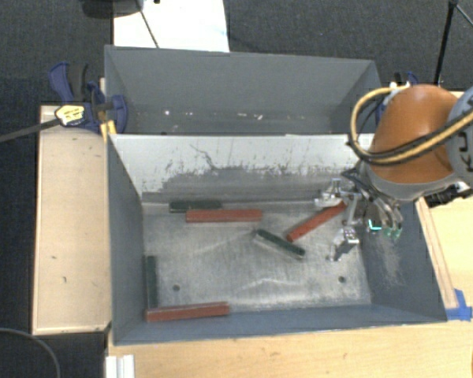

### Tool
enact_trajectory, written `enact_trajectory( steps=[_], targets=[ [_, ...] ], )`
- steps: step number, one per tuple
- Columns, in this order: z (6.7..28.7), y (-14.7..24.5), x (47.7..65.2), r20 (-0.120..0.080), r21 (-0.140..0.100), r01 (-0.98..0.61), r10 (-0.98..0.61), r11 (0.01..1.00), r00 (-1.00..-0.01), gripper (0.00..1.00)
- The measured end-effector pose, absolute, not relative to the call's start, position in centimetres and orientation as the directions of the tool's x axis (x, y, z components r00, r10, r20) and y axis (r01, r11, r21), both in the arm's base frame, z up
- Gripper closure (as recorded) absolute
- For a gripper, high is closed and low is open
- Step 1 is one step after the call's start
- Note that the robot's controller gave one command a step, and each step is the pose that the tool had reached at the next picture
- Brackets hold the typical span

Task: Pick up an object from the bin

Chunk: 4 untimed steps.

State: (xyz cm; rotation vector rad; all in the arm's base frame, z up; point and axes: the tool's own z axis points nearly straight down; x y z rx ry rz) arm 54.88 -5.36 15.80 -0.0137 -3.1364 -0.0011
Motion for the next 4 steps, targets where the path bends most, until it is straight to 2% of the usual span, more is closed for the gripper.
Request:
enact_trajectory(
  steps=[1, 2, 3, 4],
  targets=[
    [16.2, -5.3, 55.1, -0.003, 0.000, 0.007, 0.007, 1.000, -1.000, 0.00],
    [7.9, -4.0, 55.7, -0.033, 0.000, 0.094, 0.094, 0.996, -0.995, 1.00],
    [7.5, -3.9, 54.9, 0.000, 0.001, 0.089, 0.089, 0.996, -0.996, 0.00],
    [7.5, -3.9, 54.9, 0.000, 0.001, 0.088, 0.088, 0.996, -0.996, 0.00]
  ],
)
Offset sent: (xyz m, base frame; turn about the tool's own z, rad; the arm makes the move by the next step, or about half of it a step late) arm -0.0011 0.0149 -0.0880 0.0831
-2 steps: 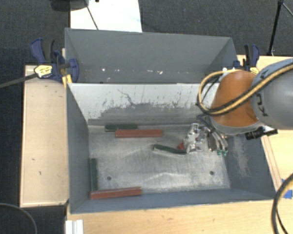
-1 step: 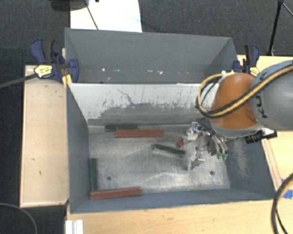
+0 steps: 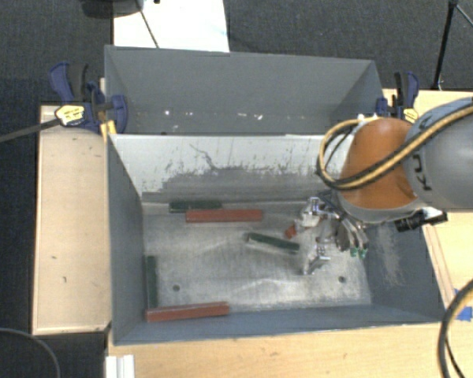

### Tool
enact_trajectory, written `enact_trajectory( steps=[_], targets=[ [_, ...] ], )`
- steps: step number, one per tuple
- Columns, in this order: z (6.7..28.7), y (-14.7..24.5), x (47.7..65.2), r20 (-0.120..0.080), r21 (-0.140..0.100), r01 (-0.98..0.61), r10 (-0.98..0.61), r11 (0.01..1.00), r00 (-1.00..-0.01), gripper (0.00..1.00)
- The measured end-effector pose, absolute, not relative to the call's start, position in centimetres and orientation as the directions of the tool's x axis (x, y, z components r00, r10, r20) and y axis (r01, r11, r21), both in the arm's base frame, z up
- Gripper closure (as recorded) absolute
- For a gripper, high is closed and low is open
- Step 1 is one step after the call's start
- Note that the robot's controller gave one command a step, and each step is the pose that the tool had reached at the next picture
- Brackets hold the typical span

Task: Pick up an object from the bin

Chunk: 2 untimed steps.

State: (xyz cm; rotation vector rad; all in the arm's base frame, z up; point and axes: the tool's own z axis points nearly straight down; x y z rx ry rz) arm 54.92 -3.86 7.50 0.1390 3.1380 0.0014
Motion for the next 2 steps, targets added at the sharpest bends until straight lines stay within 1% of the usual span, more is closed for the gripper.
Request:
enact_trajectory(
  steps=[1, 2],
  targets=[
    [7.98, 2.23, 56.42, -0.029, 0.004, 0.096, 0.096, 0.995, -0.995, 1.00],
    [7.98, 2.23, 56.42, -0.029, 0.004, 0.095, 0.095, 0.995, -0.995, 1.00]
  ],
)
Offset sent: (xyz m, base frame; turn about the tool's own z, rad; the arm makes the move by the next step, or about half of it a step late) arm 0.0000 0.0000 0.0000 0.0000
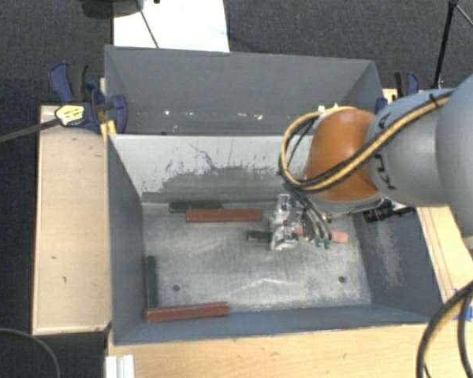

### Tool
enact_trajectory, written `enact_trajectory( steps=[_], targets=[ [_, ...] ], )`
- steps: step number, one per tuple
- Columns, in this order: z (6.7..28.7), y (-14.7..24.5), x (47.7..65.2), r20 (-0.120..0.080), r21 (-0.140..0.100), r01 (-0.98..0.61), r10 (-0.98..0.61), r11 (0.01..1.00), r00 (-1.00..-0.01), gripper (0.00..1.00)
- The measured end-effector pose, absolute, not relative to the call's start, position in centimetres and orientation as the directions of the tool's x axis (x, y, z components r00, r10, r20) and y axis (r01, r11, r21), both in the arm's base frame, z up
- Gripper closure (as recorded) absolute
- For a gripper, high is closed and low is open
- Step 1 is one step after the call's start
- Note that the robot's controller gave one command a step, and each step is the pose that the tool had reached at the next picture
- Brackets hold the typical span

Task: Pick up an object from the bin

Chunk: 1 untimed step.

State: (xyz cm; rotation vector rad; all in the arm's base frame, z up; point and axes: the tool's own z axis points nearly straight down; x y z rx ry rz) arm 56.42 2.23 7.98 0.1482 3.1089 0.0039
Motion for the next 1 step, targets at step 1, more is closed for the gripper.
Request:
enact_trajectory(
  steps=[1],
  targets=[
    [22.72, 2.12, 56.50, -0.006, 0.001, 0.102, 0.102, 0.995, -0.995, 1.00]
  ],
)
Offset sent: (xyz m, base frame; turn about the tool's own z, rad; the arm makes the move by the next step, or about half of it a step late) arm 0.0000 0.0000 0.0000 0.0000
